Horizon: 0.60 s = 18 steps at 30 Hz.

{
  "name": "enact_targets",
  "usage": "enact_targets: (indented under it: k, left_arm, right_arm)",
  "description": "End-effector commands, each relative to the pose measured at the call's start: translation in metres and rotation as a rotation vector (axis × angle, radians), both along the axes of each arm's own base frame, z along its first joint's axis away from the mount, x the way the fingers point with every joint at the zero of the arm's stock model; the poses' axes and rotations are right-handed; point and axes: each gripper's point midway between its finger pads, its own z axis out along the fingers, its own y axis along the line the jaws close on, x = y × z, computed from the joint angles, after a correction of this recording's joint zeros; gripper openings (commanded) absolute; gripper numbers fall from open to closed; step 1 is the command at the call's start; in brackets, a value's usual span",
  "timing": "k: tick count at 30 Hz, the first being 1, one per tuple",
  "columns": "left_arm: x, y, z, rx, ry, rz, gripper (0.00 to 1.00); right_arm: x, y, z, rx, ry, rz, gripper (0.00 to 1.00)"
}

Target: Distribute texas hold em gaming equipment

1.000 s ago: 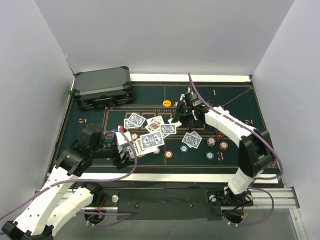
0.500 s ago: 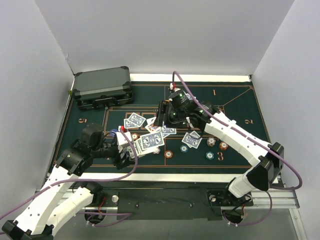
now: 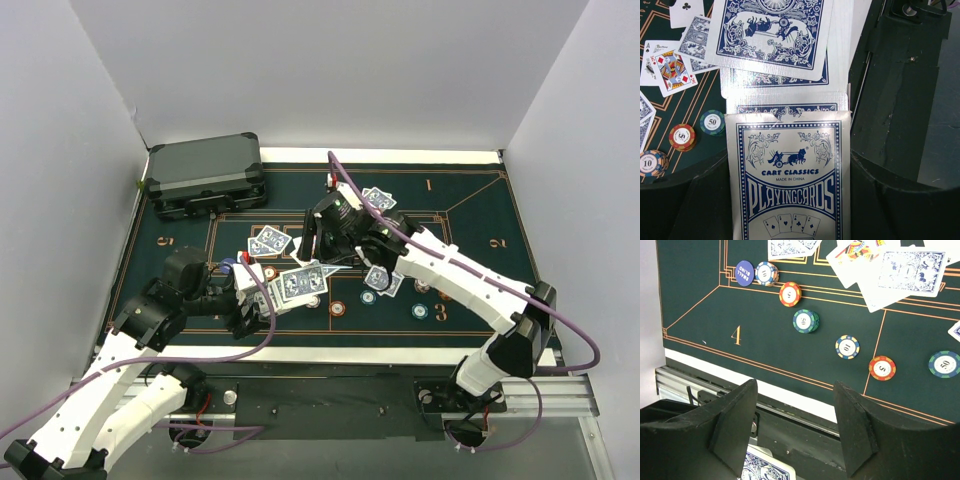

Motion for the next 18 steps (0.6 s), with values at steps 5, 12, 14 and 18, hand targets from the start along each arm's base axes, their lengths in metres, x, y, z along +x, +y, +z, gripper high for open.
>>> enact_targets:
  k: [5,12,14,18]
  left_arm:
    - [0.001,-0.006,0.013,-0.041,-0.043,-0.031,0.0]
    - [0.002,-0.006,0.013,-0.042,-0.05,-0.033,0.0]
    - [0.002,-0.006,0.013,-0.041,-0.05,-0.034,0.0]
    - [0.002,-0.006,0.009,-0.038,-0.048,-0.033,0.0]
  right_arm:
    - [-0.005,0.01,0.001,-0.019,-0.001,-0.047,0.56]
    - [-0.018,0.033,-0.003,-0.026,0.006,0.003,0.53]
    - [-0.021,0.038,-0.004,-0.028,0.01,0.015,0.53]
    - [-0.026,0.045,-0.006,-0.03,0.016,0.029,0.5]
